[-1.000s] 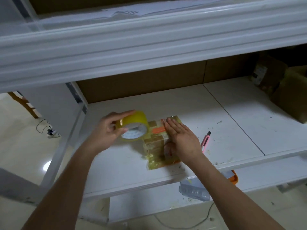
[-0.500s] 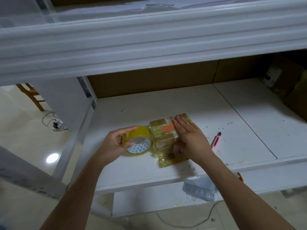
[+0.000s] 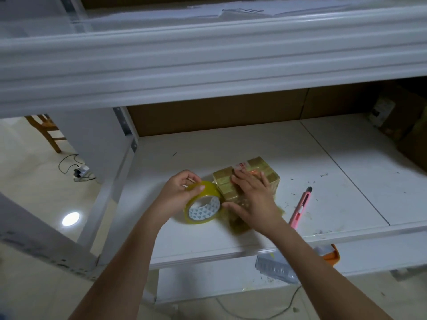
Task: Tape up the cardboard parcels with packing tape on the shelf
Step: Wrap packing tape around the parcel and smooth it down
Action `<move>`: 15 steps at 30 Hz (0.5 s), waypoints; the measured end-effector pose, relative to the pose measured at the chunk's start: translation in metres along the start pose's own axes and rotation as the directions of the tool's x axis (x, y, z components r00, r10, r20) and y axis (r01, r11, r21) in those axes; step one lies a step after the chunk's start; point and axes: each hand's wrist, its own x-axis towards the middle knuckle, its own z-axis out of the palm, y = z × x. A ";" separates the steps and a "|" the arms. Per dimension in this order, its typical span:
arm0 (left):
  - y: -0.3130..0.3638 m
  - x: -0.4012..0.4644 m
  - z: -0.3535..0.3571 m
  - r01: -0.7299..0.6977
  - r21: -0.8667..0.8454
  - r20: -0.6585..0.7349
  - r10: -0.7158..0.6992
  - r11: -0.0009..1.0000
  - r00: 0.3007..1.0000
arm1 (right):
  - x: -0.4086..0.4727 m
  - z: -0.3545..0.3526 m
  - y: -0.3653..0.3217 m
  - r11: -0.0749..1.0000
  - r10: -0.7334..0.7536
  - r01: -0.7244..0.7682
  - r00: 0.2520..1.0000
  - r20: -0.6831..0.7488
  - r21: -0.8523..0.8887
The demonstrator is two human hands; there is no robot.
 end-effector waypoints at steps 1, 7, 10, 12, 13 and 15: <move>0.002 0.001 0.001 0.043 -0.031 0.022 -0.042 0.999 0.999 | 0.002 -0.003 0.008 0.999 -0.025 0.025 1.000 0.003 0.048; 0.001 0.001 0.025 0.271 -0.185 0.202 -0.234 0.945 0.951 | 0.018 -0.025 0.049 0.958 -0.074 0.002 0.968 0.241 0.287; 0.001 0.000 0.040 0.323 -0.206 0.203 -0.282 0.924 0.938 | 0.025 -0.032 0.052 0.935 -0.054 -0.053 0.956 0.289 0.350; 0.000 -0.001 0.047 0.339 -0.206 0.185 -0.303 0.918 0.935 | 0.027 -0.034 0.051 0.927 -0.039 -0.076 0.955 0.295 0.368; 0.000 -0.001 0.050 0.338 -0.203 0.173 -0.306 0.919 0.936 | 0.027 -0.035 0.051 0.928 -0.031 -0.081 0.957 0.290 0.364; -0.001 -0.002 0.053 0.340 -0.201 0.150 -0.314 0.919 0.937 | 0.022 -0.032 0.049 0.933 -0.011 -0.085 0.964 0.266 0.348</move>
